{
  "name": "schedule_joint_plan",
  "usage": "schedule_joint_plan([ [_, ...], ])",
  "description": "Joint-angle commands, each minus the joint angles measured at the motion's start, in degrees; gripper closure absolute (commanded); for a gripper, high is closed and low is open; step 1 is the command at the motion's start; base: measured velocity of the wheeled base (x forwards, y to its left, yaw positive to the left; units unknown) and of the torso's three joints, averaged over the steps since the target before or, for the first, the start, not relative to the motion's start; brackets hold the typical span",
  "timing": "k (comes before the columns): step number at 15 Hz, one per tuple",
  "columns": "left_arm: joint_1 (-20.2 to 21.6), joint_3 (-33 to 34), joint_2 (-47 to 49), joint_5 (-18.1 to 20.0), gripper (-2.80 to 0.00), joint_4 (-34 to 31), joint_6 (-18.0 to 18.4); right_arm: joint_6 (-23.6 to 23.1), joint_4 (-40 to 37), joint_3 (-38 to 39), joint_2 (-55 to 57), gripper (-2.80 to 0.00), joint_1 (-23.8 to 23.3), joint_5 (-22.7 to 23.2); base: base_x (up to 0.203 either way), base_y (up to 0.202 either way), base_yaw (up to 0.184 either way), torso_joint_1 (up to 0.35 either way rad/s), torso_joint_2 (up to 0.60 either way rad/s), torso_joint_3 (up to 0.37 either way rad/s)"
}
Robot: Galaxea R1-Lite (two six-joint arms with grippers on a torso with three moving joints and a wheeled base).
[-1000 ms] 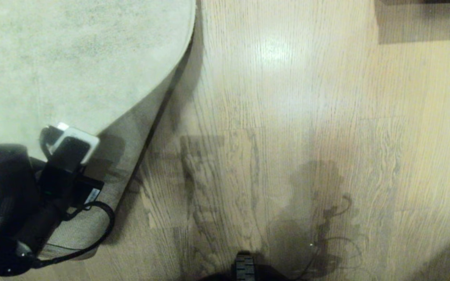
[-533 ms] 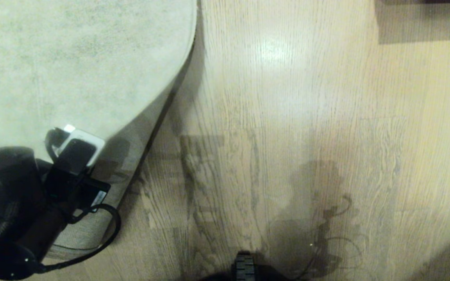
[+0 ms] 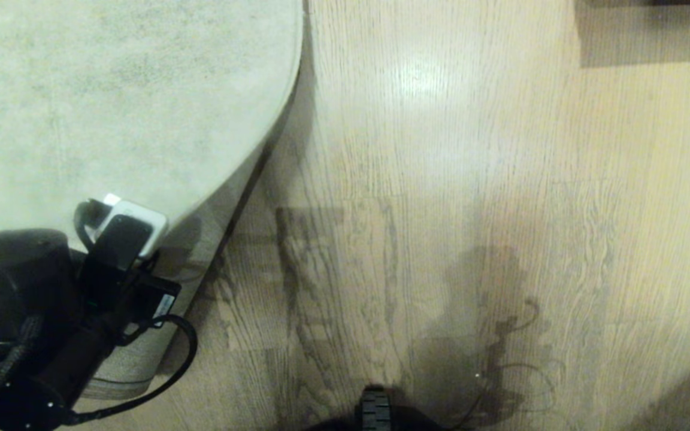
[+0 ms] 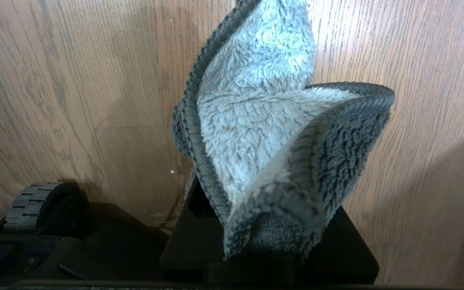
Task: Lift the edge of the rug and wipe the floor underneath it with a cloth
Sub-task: Lay down the carpet
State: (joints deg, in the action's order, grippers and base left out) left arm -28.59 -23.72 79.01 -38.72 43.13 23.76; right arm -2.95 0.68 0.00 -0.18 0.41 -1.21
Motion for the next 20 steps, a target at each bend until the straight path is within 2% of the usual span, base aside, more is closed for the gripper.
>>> schedule_joint_plan([
  [1,-0.94,0.12,1.19,-0.22,0.00,0.25,-0.51,-0.04,0.02,0.00,0.18,0.00,0.02,-0.02,0.000,0.000,0.000,0.000,0.00,0.000],
  [6,-2.32,0.61,2.55,-0.30,0.00,0.20,-2.71,-0.04,0.02,0.00,0.18,0.00,0.02,-0.02,0.000,0.000,0.000,0.000,0.00,0.000],
  [14,-2.61,1.57,3.16,-0.30,0.00,0.29,-4.14,-0.04,0.02,0.00,0.18,0.00,0.02,-0.02,0.000,0.000,0.000,0.000,0.00,0.000],
  [15,-2.87,1.66,3.16,-0.30,-0.09,0.29,-4.24,-0.04,0.02,0.00,0.18,0.00,0.02,-0.02,0.000,0.000,0.000,0.000,0.00,0.000],
  [16,-2.96,1.66,3.16,-0.30,-2.80,0.29,-4.24,-0.04,0.02,0.00,0.18,0.00,0.02,-0.02,0.000,0.000,0.000,0.000,0.00,0.000],
  [20,-3.94,1.83,3.08,-0.30,-2.80,0.29,-5.23,-0.04,0.02,0.00,0.18,0.00,0.02,-0.02,0.000,0.000,0.000,0.000,0.00,0.000],
])
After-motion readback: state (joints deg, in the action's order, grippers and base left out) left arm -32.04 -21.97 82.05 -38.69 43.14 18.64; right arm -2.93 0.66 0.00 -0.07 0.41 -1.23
